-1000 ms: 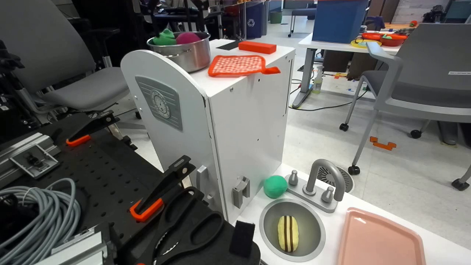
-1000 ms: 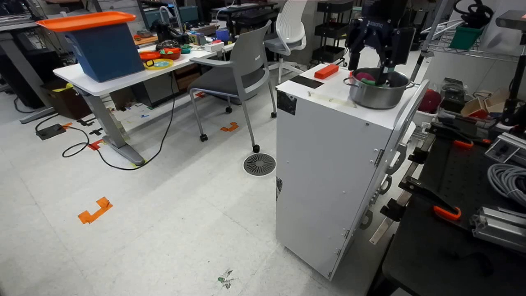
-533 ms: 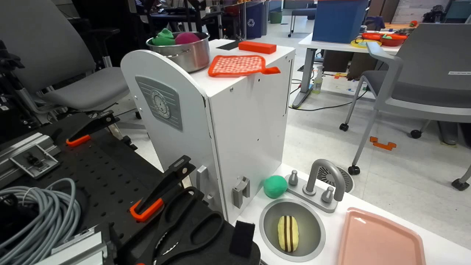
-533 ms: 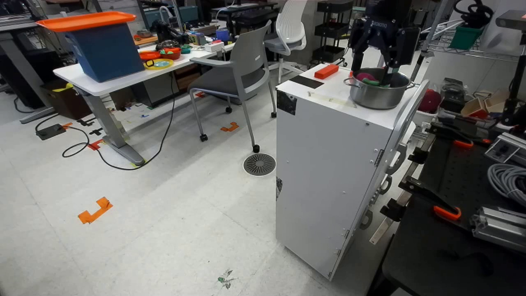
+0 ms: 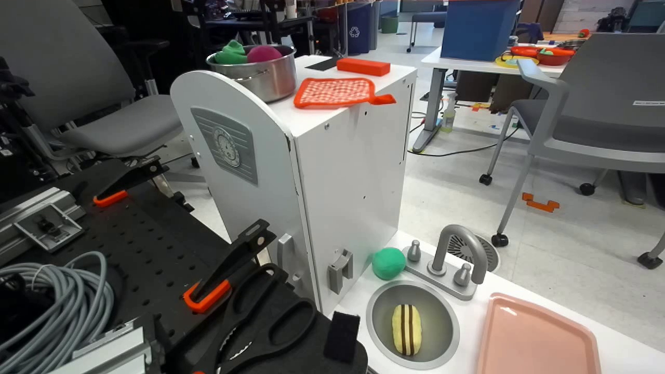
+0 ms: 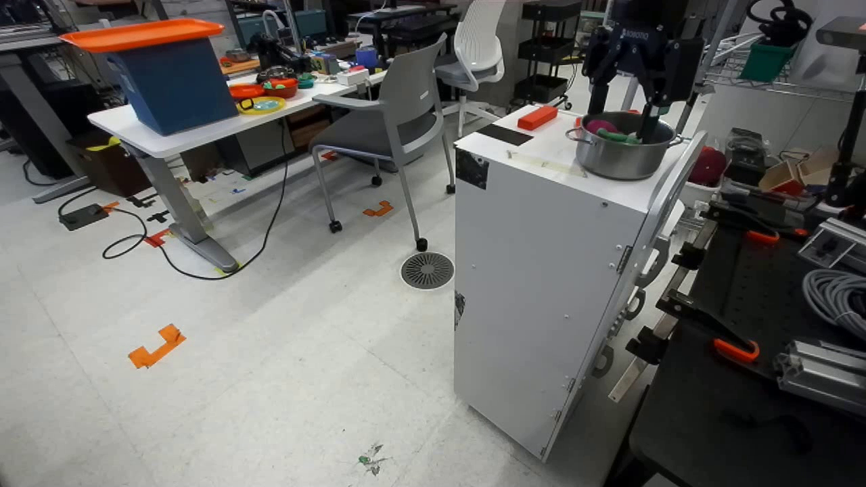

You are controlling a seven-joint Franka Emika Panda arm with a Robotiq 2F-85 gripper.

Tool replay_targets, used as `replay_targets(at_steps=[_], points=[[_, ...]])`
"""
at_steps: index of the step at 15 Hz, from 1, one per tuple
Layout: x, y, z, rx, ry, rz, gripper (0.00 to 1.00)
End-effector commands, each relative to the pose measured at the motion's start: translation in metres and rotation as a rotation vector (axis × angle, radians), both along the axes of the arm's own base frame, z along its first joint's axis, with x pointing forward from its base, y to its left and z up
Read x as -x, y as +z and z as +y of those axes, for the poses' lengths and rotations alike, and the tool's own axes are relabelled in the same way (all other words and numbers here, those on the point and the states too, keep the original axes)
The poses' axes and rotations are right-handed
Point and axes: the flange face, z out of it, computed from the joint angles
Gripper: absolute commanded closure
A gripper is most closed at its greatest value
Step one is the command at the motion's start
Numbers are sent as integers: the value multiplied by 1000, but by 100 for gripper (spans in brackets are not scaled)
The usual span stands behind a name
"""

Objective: Take the plush toy out of the pot

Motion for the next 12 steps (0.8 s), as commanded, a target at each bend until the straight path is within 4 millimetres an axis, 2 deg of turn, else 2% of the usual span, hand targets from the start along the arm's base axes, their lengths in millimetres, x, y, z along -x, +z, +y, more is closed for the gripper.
replay_targets(at_steps=[1,6,12], points=[[3,5,-2,-29,-23,38,0],[2,-2,-4,-45,-34,81,0],[-5,2,-4,-38,-35,51,0]])
